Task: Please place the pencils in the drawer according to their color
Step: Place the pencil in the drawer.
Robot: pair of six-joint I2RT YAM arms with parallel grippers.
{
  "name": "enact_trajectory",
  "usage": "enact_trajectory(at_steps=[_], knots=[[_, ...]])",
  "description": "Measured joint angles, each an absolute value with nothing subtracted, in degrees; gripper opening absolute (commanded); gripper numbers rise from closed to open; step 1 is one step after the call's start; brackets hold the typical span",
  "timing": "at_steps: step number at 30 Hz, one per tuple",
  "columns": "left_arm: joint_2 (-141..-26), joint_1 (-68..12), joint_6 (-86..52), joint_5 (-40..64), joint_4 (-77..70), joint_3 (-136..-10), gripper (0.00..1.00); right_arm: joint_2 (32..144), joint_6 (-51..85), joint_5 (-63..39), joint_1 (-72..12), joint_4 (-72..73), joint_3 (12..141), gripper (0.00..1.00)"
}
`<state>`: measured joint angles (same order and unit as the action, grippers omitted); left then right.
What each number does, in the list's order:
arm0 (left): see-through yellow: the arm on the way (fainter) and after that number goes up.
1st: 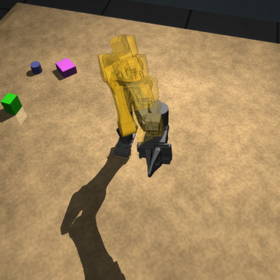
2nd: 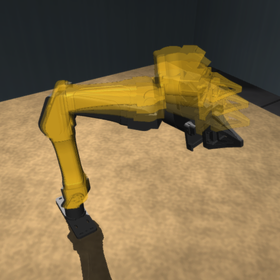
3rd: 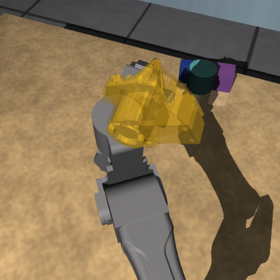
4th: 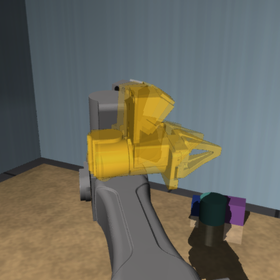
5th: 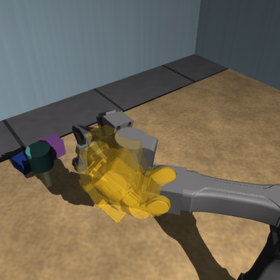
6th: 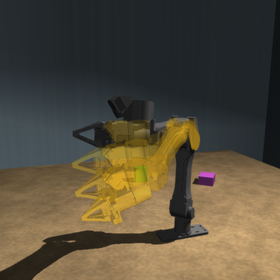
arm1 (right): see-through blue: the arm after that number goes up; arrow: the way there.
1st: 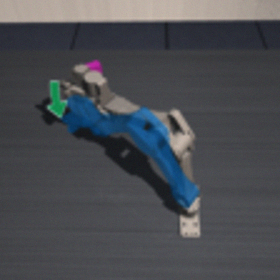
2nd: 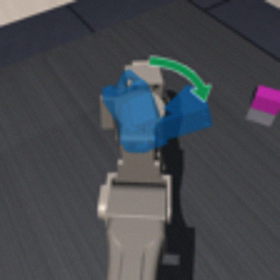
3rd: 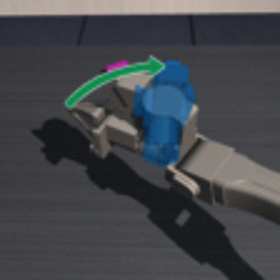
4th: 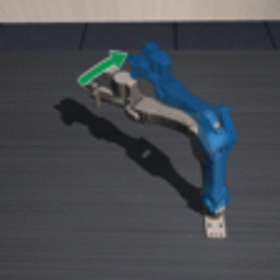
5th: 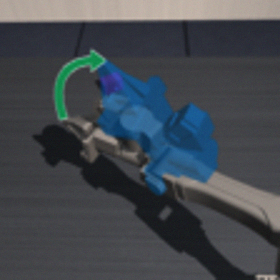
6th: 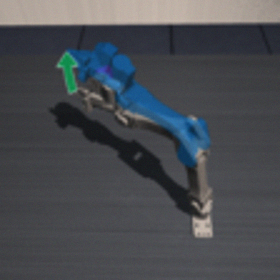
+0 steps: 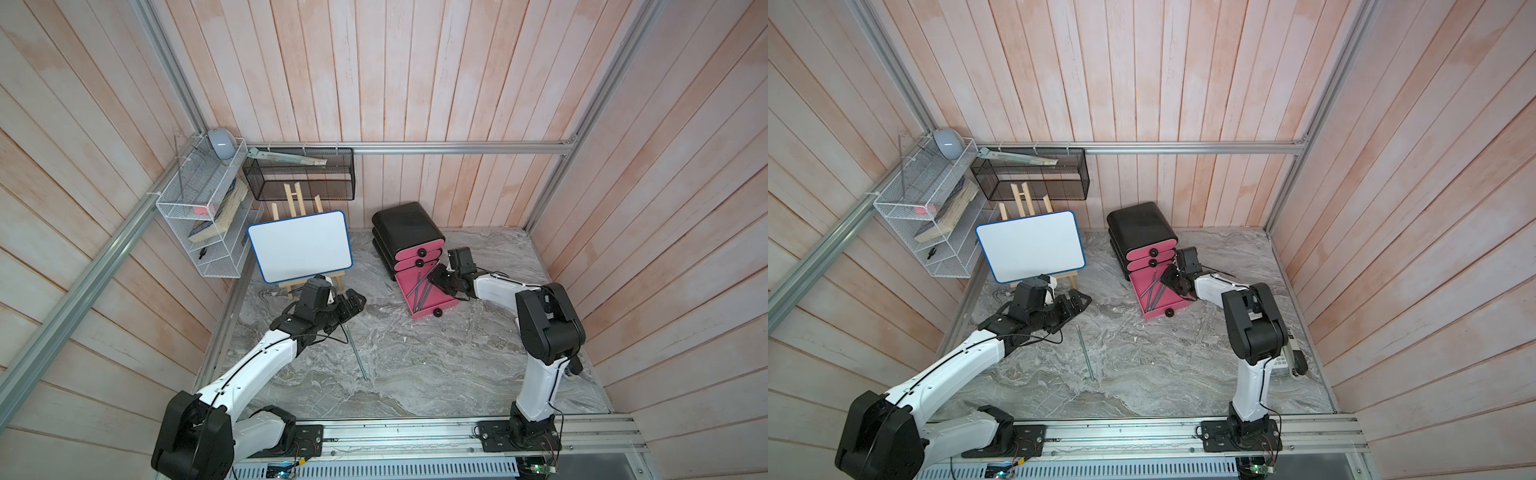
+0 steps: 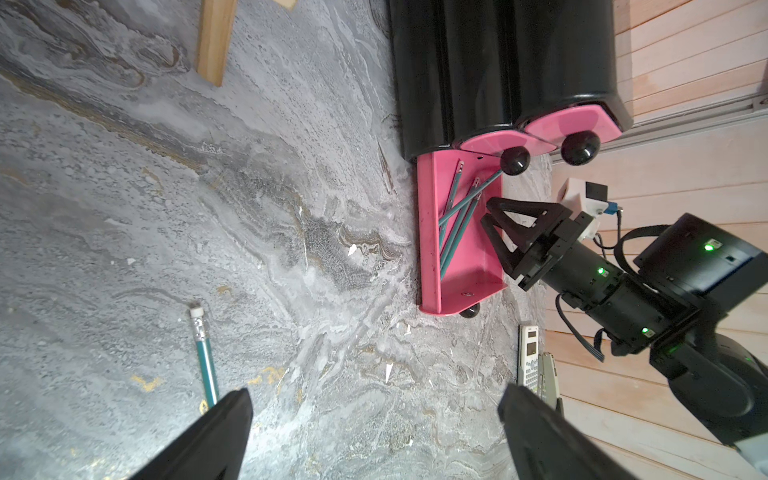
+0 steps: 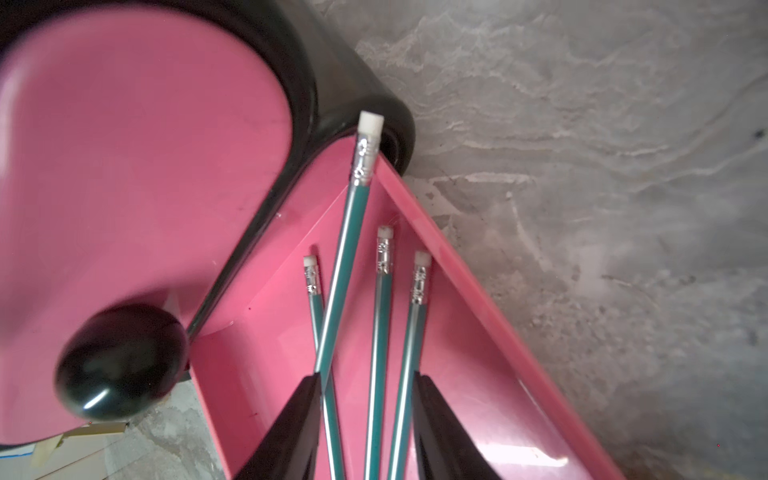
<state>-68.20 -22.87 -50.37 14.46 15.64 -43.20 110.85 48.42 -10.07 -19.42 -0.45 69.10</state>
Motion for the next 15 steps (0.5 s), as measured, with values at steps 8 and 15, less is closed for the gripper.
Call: enact_trajectory(at_steps=[8,15], knots=[[-68.20,-22.87,-50.39,14.61,15.38,-43.03,1.00,113.16,48.73,-10.61,-19.59,0.19,72.71,0.36],[-68.25,-22.87,-50.39,14.72,15.35,-42.98,1.00,115.85,49.45,-10.68,-19.86,0.01,73.60,0.25]])
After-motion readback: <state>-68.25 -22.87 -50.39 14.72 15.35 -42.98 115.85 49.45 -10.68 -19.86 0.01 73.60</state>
